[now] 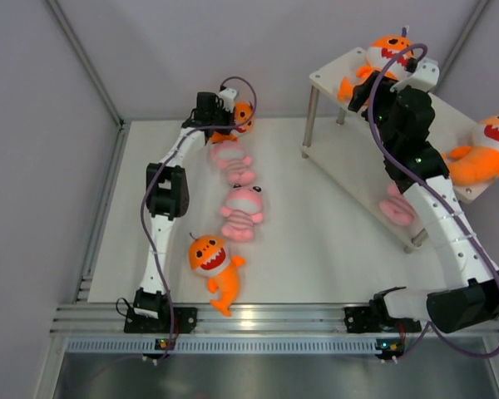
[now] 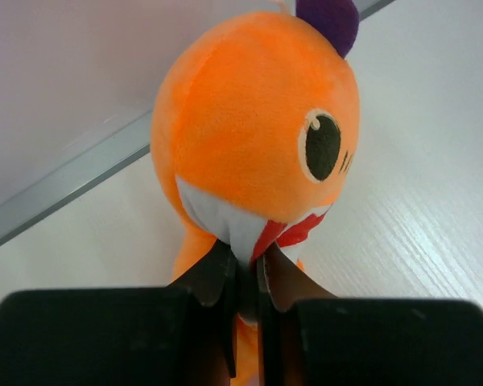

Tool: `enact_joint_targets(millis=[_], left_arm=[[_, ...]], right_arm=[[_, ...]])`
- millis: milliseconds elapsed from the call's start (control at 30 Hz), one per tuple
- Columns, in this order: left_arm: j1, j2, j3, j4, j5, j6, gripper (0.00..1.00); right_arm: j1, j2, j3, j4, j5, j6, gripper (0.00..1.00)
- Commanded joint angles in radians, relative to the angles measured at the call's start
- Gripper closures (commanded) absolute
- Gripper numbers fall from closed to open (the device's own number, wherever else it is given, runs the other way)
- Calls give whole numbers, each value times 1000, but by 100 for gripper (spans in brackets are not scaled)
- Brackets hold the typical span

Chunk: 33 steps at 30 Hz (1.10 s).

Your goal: Place and organize the stuffed toys onto the shelf

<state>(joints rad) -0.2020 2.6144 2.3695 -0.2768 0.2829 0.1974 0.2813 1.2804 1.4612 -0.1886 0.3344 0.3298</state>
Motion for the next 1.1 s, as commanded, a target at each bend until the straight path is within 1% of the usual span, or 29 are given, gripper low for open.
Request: enact_joint_targets(millis=[0, 33, 100, 133, 167, 233, 267, 300, 367, 400, 433, 467, 500, 600, 667, 700, 733, 800, 833, 867, 900, 933, 967, 1000, 1033, 1067], left_arm=[[10, 7, 13, -42, 59, 5, 97], [12, -3, 4, -42, 35, -7, 100], [12, -48, -7, -41, -6, -33, 100], [10, -68, -6, -41, -113, -64, 100], [7, -91, -4, -41, -160, -75, 100], [1, -177, -6, -41, -206, -108, 100], [0, -210, -22, -42, -211, -125, 100], [-2, -282, -38, -41, -206, -142, 100], [-10, -351, -97, -39, -199, -192, 100], [-13, -406, -111, -42, -177, -194, 100], [-20, -433, -128, -42, -162, -247, 100], [-23, -482, -163, -44, -142, -262, 100], [-30, -505, -180, -44, -124, -274, 100], [-53, -580, -197, -104, -85, -335, 100], [-66, -622, -223, -137, -13, -409, 100], [-68, -667, -237, -148, 27, -436, 100], [-71, -692, -254, -154, 88, -490, 100], [-76, -761, -302, -188, 152, -548, 100], [-76, -780, -323, -205, 217, -605, 100], [-76, -813, -334, -238, 246, -633, 100], [-76, -830, -346, -249, 274, -660, 100], [-76, -849, -364, -259, 310, -714, 100], [-76, -882, -407, -263, 361, -737, 100], [-74, -898, -433, -265, 390, -760, 100], [-76, -915, -459, -265, 410, -797, 100], [-76, -945, -511, -266, 435, -808, 100]], right_arm=[[12, -46, 8, 34, -8, -31, 22], [12, -50, 10, 34, -3, -43, 22], [12, -56, 17, 31, -8, -69, 23], [12, -59, 22, 28, -14, -83, 23], [16, -64, 24, 28, -20, -100, 24], [38, -91, 13, 61, -21, -194, 25], [70, -102, -5, 72, -18, -231, 25], [85, -119, -12, 84, -15, -297, 24], [122, -128, -10, 80, -21, -356, 24], [128, -130, -6, 68, -28, -365, 24], [128, -130, 2, 29, -21, -359, 23], [128, -127, 25, 8, -3, -347, 22], [127, -118, 42, -17, 32, -297, 22], [105, -112, 86, -84, 5, -238, 23], [104, -121, 79, -83, -143, -265, 24], [105, -131, 70, -74, -220, -315, 24], [110, -141, 59, -69, -329, -336, 26], [159, -159, 19, -64, -429, -447, 28], [188, -167, 4, -60, -484, -493, 29], [275, -171, -36, -49, -485, -546, 30], [330, -182, -60, -4, -445, -668, 30], [396, -184, -88, 27, -401, -740, 29], [538, -185, -148, 62, -343, -815, 28], [606, -181, -182, 122, -266, -980, 27], [675, -174, -218, 256, -138, -1067, 22], [784, -168, -290, 335, -92, -1154, 19]])
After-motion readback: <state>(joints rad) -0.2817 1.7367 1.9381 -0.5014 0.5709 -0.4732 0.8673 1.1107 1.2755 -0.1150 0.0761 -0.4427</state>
